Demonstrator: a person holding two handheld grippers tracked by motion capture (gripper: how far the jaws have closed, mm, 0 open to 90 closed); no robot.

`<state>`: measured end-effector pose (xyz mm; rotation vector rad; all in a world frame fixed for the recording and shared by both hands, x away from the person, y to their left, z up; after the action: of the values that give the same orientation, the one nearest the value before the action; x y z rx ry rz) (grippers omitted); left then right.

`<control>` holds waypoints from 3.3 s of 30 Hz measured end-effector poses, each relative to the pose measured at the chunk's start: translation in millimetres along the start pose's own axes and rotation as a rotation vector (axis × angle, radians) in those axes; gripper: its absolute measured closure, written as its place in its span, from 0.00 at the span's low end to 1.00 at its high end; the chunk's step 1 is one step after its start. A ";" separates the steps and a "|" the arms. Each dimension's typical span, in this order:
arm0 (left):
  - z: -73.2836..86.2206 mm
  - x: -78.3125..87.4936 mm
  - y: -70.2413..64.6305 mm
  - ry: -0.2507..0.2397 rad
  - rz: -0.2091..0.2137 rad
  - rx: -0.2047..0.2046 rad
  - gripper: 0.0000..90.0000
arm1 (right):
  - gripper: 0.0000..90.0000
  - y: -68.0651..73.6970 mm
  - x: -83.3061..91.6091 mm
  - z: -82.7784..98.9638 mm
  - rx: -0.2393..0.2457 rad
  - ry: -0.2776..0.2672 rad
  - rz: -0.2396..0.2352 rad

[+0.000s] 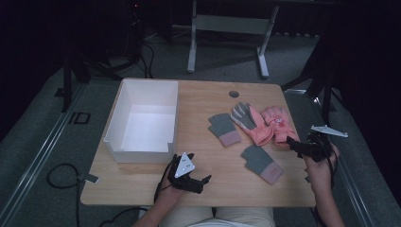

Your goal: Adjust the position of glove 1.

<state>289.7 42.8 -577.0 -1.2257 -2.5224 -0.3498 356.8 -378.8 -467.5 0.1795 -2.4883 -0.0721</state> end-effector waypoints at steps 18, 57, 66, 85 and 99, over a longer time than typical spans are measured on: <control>0.3 0.9 -0.6 -0.010 0.009 -0.012 0.00 | 0.21 62.8 -7.8 -41.5 0.148 -0.013 -0.158; 0.6 2.0 -0.6 -0.015 0.009 -0.014 0.00 | 0.67 175.1 -146.1 -43.1 0.376 0.229 -0.387; 0.7 2.4 -1.1 -0.018 0.004 -0.011 0.00 | 0.68 174.2 -185.1 -30.4 0.430 0.284 -0.349; 0.8 2.3 -0.1 -0.018 0.012 -0.006 0.00 | 0.94 176.2 -202.5 -24.4 0.447 0.304 -0.360; 0.9 2.3 0.7 -0.018 0.008 0.003 0.00 | 0.96 200.4 -103.5 -33.3 0.230 0.168 -0.405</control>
<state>288.8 45.2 -576.8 -1.2430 -2.5319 -0.3339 436.3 -165.6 -483.6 0.7535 -2.2534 0.0596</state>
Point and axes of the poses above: each handheld gripper's, and its own axes: x roughly backward along the jaws, z roughly out of its underside, y roughly to its left, the point moved 1 cm from there along -x, roughly forward along the jaws, and after that the axes turned 5 degrees about -x, right-handed, at the moved point
